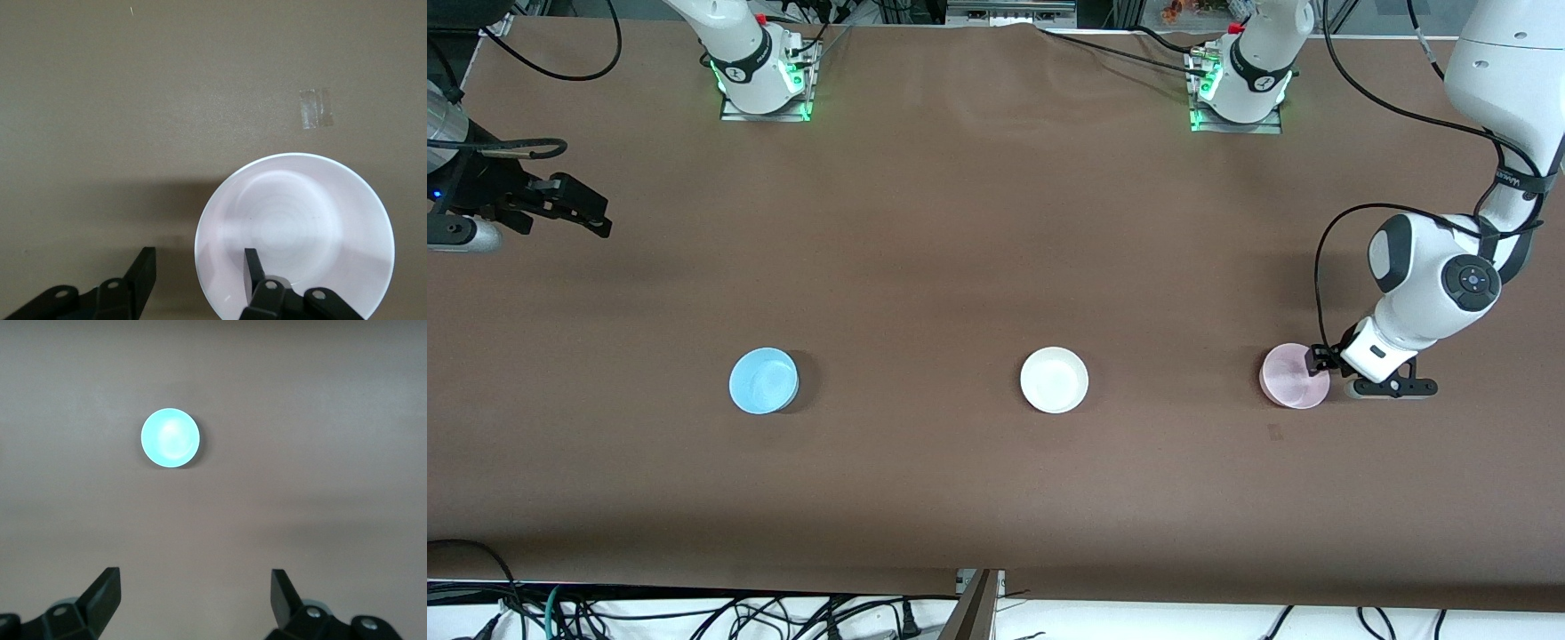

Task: Stack pink and blue bowls on white bowl
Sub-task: 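Lower the left gripper onto the pink bowl rim and close it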

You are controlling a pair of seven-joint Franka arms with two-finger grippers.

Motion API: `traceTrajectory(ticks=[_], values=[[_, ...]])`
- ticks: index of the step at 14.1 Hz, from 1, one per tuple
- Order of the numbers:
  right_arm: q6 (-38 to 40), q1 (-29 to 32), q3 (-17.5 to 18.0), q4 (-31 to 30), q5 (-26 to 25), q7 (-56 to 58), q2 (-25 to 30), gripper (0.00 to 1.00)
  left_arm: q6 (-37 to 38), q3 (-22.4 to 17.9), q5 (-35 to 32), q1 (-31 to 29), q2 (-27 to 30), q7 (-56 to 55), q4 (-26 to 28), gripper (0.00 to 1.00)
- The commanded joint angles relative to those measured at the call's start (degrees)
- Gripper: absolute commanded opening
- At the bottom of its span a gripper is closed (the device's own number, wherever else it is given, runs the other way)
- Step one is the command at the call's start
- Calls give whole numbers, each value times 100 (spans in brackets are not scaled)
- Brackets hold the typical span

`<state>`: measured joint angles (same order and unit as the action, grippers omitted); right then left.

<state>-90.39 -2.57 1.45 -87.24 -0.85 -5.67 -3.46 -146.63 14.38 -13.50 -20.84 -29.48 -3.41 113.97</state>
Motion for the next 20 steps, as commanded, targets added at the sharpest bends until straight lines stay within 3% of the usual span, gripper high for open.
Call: traceTrajectory(ticks=[1, 20], values=[[22, 37, 31, 120, 68, -31, -49, 99, -15, 12, -161, -17, 197, -125, 178, 56], [13, 28, 31, 120, 68, -22, -49, 99, -59, 12, -161, -17, 101, -107, 160, 10]])
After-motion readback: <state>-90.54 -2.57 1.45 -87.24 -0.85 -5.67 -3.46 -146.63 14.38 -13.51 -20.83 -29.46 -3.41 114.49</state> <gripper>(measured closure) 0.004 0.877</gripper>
